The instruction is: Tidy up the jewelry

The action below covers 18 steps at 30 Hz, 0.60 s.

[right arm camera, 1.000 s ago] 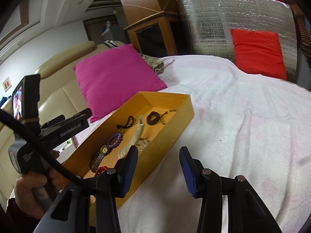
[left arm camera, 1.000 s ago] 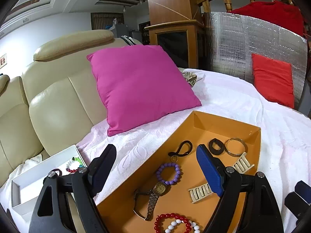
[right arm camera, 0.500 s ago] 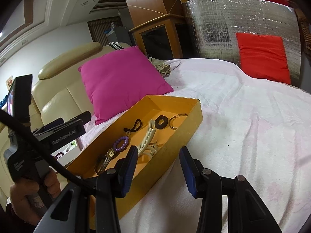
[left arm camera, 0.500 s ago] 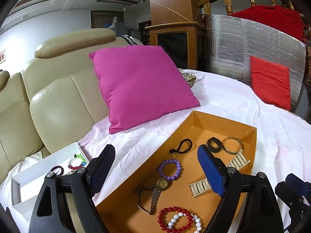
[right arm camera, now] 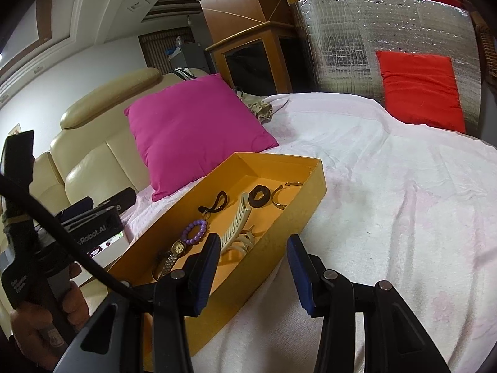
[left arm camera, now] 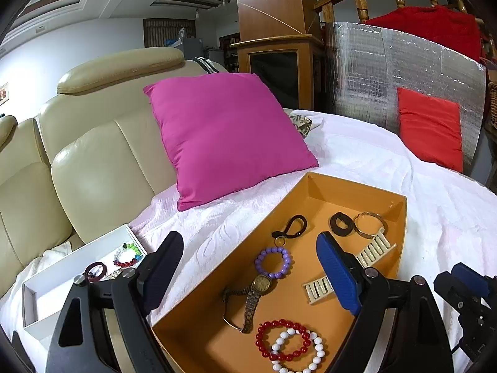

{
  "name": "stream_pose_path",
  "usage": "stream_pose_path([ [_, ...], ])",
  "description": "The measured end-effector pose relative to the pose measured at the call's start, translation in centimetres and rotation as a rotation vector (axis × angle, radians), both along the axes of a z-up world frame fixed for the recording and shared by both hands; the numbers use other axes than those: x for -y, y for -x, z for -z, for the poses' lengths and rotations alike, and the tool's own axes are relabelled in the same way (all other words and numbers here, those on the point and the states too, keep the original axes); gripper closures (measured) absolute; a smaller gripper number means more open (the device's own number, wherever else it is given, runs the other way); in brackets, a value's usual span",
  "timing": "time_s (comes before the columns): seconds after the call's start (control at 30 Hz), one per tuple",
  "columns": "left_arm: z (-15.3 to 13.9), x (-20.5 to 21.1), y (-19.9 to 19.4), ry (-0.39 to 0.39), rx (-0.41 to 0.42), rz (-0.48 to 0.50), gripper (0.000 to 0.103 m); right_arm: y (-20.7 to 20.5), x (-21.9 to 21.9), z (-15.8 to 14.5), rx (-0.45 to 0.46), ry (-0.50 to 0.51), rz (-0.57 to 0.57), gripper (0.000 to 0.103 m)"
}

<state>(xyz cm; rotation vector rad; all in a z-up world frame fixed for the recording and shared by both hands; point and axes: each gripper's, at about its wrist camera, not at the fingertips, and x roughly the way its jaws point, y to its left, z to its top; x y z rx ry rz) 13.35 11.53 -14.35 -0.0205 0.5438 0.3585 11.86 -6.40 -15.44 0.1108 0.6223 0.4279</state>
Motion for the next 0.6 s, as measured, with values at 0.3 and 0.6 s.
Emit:
stream_pose_path([
  [0.3,0.1,1.2,0.9,-0.012,0.000,0.011,0.015,0.0,0.2,0.0,0.004,0.000,0.003,0.054],
  [0.6,-1.7,2.0,4.1,-0.047,0.027,-0.020,0.015,0.9,1.0,-0.8,0.003,-0.007,-0.009,0.054],
])
